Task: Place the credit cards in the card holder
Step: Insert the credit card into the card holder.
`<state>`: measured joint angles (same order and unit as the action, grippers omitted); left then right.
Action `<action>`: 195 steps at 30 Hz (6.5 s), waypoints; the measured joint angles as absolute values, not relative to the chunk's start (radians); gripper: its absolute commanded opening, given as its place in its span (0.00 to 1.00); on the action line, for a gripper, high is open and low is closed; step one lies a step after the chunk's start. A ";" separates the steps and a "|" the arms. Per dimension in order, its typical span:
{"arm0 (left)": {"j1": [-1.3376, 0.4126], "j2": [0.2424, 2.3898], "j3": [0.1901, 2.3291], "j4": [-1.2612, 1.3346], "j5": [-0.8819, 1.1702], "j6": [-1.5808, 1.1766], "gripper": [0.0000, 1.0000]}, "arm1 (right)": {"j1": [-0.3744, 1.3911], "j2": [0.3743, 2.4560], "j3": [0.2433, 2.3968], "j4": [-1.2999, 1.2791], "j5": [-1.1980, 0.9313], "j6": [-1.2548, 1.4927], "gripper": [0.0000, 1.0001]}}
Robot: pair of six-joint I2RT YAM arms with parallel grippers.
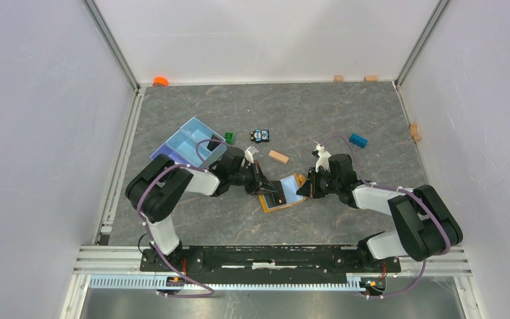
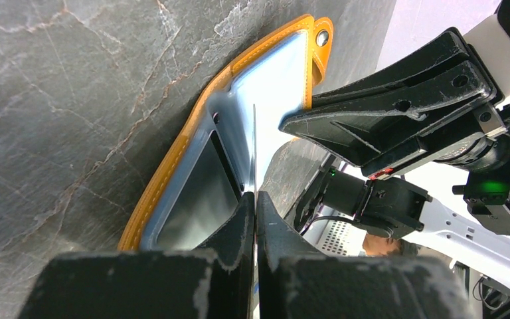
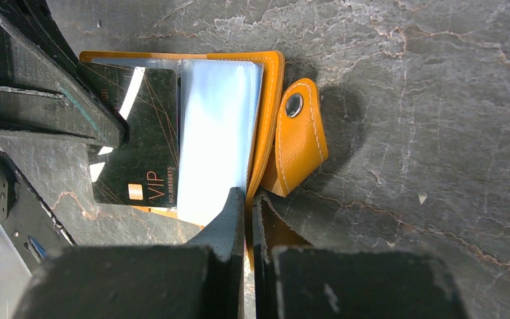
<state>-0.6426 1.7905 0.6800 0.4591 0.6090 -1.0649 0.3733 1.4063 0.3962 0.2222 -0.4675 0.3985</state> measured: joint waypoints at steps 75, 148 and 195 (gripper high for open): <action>-0.623 1.840 0.669 0.483 0.612 -1.077 0.02 | 0.380 1.402 0.404 0.202 -0.449 0.396 0.00; -0.637 1.908 0.676 0.577 0.614 -1.085 0.02 | 0.384 1.388 0.406 0.183 -0.427 0.397 0.00; -0.671 1.918 0.664 0.641 0.561 -1.120 0.02 | 0.385 1.382 0.406 0.176 -0.420 0.397 0.00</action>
<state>-0.6708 1.9182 0.6636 0.6415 0.5613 -1.1198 0.3855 1.3819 0.4057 0.1761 -0.4202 0.3965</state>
